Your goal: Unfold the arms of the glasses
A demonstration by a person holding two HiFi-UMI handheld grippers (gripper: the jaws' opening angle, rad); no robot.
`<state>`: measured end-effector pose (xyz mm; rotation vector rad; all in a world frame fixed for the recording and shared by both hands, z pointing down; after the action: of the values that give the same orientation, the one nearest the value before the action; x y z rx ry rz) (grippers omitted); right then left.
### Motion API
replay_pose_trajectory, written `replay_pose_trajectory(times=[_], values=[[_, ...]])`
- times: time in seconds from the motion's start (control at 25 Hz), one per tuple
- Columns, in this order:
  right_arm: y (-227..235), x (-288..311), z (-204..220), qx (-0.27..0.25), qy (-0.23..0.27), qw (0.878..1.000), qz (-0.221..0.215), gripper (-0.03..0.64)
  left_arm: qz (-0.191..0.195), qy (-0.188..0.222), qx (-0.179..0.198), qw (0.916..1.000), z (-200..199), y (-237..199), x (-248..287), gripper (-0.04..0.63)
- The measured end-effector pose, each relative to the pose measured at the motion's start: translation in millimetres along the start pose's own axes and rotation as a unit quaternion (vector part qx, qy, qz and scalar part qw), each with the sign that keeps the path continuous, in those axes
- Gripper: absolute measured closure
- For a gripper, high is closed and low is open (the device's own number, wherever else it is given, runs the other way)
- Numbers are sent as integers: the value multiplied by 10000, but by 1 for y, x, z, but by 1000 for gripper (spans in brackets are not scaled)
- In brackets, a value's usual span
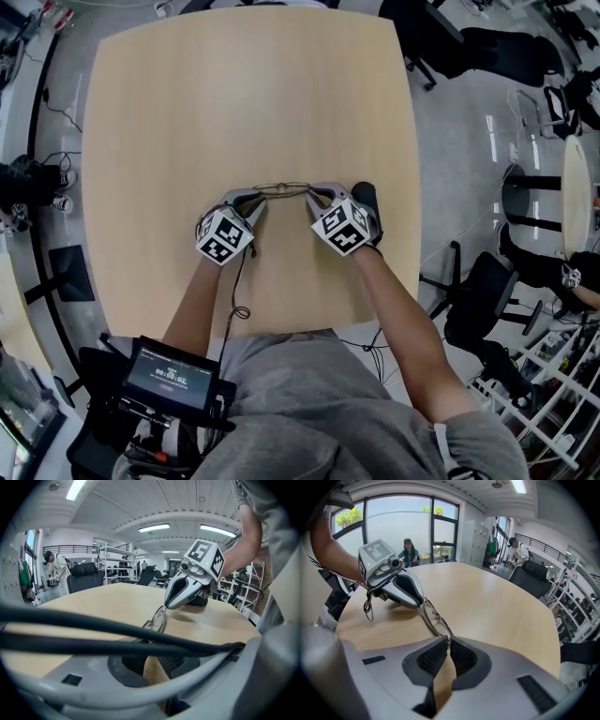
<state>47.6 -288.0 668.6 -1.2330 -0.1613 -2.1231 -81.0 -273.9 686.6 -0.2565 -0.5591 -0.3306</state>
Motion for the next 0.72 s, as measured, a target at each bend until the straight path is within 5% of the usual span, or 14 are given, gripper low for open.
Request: replay_pose_trajectory(times=[0.72], values=[[-7,2,2,-230,-141,9996,116,595,347,-9,-181,9992,2,12,7,574]])
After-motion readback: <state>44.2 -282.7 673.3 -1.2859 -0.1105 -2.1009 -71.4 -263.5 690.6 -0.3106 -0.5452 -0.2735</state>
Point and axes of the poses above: the fingertips, and each gripper's own axes: x forward along the fingers, y to its right, z out of its underside, the point moved 3 cm from there along -x, backward along the fingers, and after that the axes turned 8 degrees about z, right-handed, at the moved point
